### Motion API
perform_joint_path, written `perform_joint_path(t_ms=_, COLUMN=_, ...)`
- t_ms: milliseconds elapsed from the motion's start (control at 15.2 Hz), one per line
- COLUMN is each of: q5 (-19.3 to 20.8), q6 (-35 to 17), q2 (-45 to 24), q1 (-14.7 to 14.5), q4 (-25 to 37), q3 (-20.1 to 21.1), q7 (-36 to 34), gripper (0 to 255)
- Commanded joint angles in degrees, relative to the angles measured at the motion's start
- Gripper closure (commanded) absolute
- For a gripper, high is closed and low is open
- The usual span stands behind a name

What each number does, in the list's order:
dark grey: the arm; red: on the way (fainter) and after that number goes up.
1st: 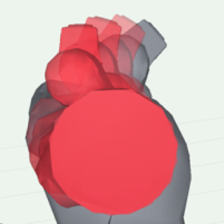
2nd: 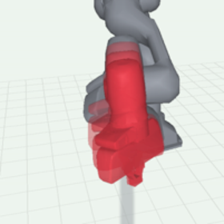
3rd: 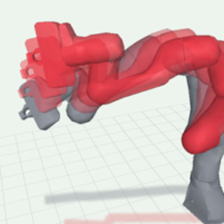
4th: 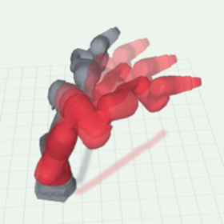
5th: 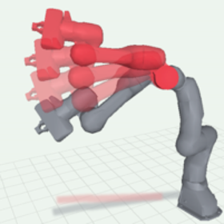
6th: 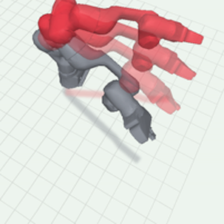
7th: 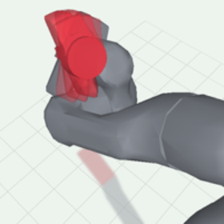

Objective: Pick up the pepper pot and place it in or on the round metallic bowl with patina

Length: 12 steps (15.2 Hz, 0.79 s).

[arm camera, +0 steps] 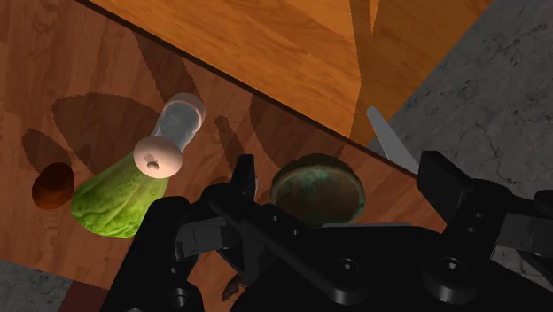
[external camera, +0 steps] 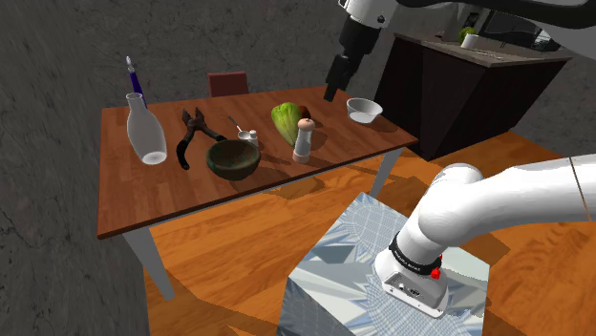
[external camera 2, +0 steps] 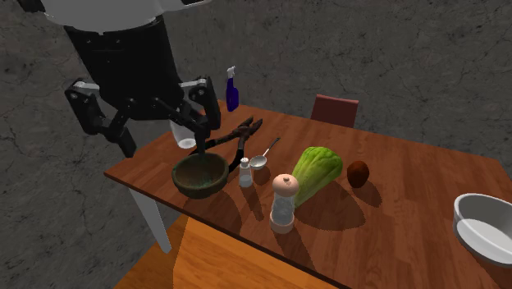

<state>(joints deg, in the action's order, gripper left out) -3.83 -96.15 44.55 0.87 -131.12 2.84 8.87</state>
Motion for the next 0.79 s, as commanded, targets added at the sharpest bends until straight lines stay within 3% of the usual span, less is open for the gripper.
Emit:
perform_joint_path(t_ms=0, q5=0.0, q6=0.0, q2=0.0, q1=0.0, q4=0.0, q3=0.0, q7=0.0, gripper=0)
perform_joint_path(t_ms=726, q5=6.9, q6=-13.9, q2=-15.4, q1=3.2, q4=-2.0, q3=-4.4, q7=7.6, gripper=0)
